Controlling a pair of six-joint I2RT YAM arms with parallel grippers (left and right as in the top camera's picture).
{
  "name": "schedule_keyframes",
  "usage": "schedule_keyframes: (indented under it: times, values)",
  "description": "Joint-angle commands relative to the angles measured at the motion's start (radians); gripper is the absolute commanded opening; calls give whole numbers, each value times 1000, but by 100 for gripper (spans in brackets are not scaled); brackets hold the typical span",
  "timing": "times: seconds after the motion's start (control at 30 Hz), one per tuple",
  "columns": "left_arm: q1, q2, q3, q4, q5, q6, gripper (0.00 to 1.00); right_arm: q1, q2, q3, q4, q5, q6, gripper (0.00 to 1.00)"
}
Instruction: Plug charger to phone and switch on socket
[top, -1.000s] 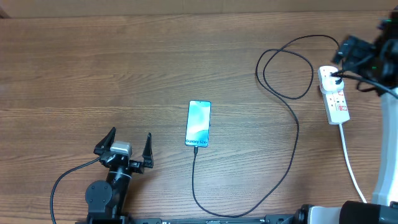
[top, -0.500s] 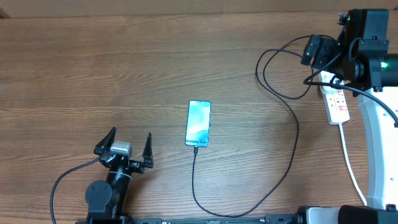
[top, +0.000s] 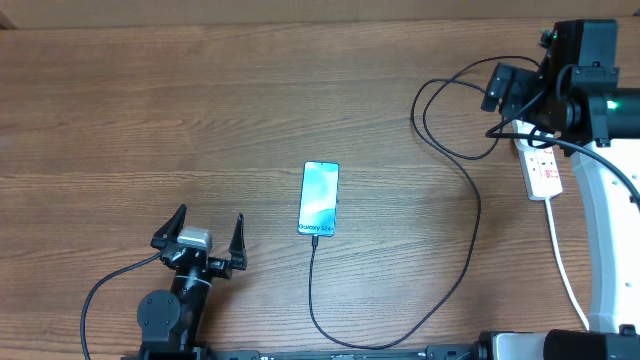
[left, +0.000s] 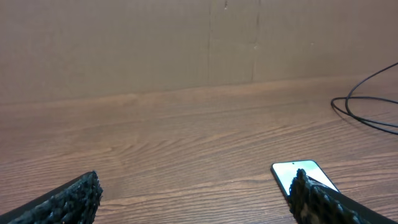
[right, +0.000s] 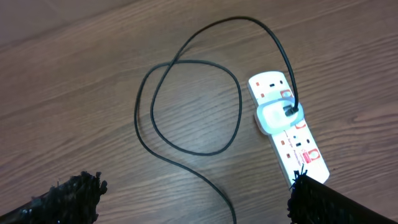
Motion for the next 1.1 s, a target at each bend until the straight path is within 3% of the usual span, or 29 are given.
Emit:
schedule_keyframes:
  times: [0.0,1.07]
  values:
    - [3,-13,-4,-4,-12,19,100,4,-24,-3,5,6,-2,100]
    - [3,-13,-4,-4,-12,19,100,5,-4,-25,6,2,-2,100]
